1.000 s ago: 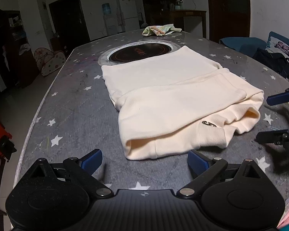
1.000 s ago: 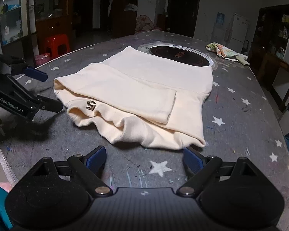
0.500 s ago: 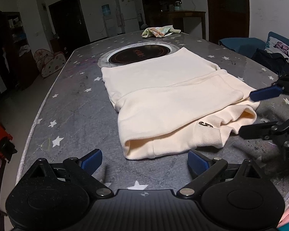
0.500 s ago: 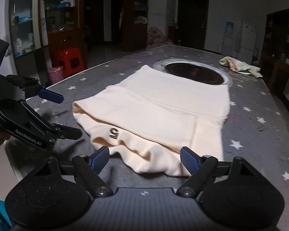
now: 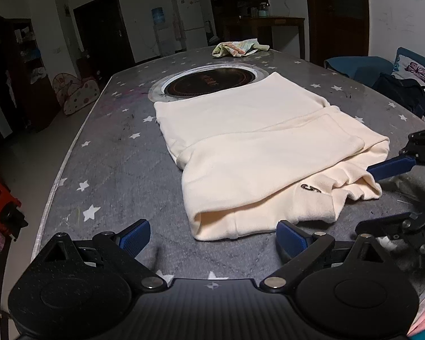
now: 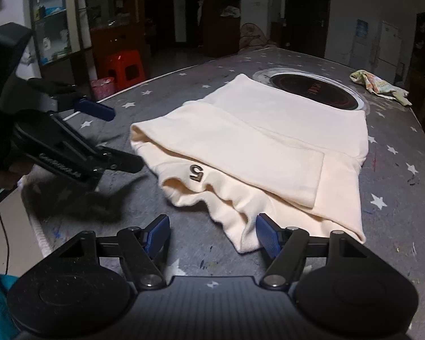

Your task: Fold clothes

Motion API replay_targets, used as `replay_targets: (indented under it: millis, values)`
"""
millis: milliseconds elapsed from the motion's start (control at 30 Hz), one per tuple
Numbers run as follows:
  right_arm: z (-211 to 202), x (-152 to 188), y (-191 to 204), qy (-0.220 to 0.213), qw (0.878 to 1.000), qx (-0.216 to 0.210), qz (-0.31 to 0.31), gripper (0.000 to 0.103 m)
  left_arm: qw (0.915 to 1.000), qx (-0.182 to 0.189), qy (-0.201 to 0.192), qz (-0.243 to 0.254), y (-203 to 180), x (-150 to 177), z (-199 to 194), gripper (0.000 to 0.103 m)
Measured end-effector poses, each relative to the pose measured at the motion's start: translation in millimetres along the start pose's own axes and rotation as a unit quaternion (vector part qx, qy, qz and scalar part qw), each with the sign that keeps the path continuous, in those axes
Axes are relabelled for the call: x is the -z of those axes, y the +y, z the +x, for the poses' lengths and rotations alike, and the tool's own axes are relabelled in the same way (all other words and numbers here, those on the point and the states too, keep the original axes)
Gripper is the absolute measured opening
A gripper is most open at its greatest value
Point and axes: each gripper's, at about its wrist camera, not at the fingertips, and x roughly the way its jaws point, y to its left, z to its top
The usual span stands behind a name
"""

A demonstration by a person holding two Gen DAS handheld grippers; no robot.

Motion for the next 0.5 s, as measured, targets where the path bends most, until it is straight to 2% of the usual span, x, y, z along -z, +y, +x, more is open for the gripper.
replay_targets:
  millis: [133, 300, 500]
  values:
    - [-5.5, -9.7, -5.0, -0.024, 1.0, 0.003, 0.009, 0.068, 0.9999, -0.002, -0.012, 0.0, 1.3, -10.4, -1.0, 0.098]
    - [10.3, -9.6, -9.8, -0.013, 1.0, 0.0, 0.023, 0.068, 0.9995, 0.012, -0.029, 0.008, -2.2, -22.2, 0.4, 0.096]
    - [6.6, 0.3, -3.9, 0.003, 1.0, -0.017, 0.007, 0.069, 0.9967, 0.059, -0.047, 0.03, -13.1, -23.3, -0.5, 0.088]
